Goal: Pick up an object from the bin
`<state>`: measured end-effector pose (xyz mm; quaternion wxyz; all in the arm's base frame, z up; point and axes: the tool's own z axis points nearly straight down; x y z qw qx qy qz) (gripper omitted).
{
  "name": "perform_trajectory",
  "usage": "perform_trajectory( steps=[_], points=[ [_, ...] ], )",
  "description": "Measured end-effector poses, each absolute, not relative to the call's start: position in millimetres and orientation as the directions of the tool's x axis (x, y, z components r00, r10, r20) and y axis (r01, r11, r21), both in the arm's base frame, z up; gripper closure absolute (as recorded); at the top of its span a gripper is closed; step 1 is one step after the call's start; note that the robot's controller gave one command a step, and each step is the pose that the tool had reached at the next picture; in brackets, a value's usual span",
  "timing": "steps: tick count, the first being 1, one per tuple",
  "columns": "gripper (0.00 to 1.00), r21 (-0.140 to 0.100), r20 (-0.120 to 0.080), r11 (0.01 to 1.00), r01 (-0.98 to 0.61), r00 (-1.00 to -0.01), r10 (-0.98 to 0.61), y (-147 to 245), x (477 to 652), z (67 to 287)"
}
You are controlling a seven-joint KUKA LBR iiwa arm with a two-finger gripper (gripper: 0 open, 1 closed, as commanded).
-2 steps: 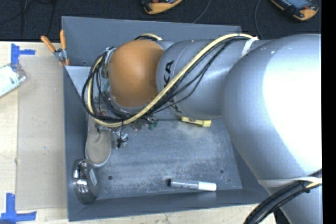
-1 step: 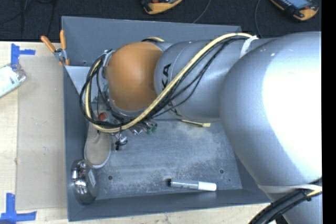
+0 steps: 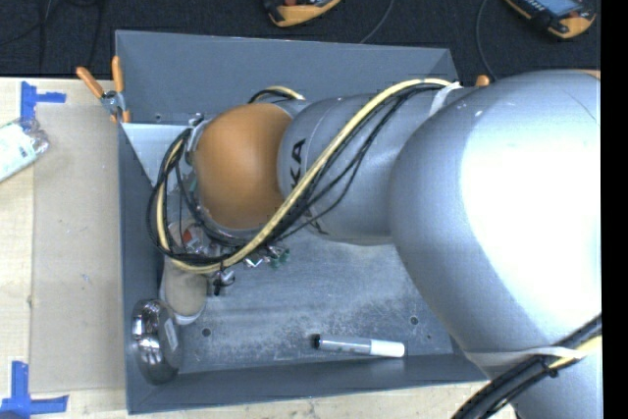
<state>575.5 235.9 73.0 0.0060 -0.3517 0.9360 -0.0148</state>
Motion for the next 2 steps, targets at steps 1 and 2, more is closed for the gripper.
perform_trajectory(
  steps=[1,2],
  points=[
    [1.0,-0.035,0.003,0.691,-0.722,-0.692,-0.722,235.0,564.5,97.8],
    [1.0,-0.037,-0.005,0.807,-0.59,-0.807,-0.59,204.2,586.3,122.9]
  ],
)
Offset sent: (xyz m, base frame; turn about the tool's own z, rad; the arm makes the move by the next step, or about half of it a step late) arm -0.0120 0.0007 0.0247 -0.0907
